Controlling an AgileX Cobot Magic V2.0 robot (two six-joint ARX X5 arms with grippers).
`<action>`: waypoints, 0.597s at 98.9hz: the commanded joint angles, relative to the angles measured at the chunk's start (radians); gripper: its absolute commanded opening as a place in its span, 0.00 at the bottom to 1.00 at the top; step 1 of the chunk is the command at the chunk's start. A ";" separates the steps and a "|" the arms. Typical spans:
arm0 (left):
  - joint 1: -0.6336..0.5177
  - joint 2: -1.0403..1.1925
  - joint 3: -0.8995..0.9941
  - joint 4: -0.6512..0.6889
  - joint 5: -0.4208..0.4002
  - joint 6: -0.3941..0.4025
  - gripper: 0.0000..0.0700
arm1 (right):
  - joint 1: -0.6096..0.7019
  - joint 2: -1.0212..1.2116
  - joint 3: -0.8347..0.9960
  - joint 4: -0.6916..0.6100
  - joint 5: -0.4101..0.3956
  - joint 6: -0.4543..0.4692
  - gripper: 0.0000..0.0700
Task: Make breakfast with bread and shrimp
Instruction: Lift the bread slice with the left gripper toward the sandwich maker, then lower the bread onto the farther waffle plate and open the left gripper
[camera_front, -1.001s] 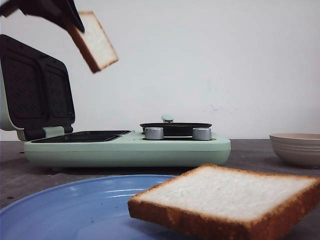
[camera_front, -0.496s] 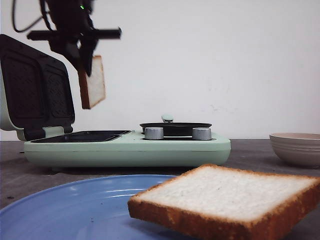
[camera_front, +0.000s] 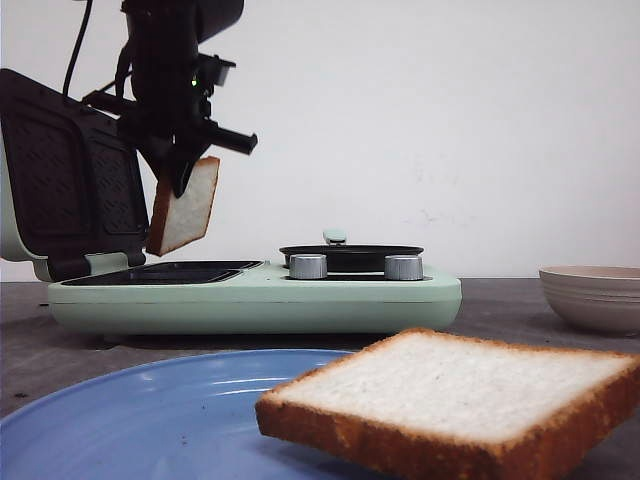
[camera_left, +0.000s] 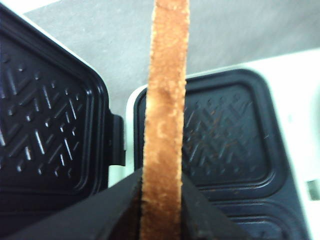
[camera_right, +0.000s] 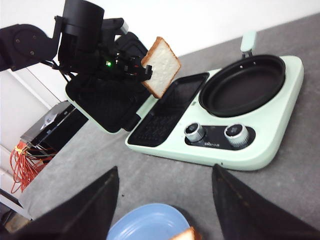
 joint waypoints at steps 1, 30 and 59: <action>-0.005 0.027 0.028 0.009 -0.009 0.037 0.01 | 0.002 0.002 0.014 0.006 0.012 -0.016 0.51; 0.000 0.039 0.028 0.066 -0.041 0.084 0.01 | 0.002 0.002 0.014 0.008 0.024 -0.037 0.51; 0.001 0.061 0.028 0.067 -0.056 0.120 0.01 | 0.002 0.002 0.014 0.007 0.045 -0.040 0.51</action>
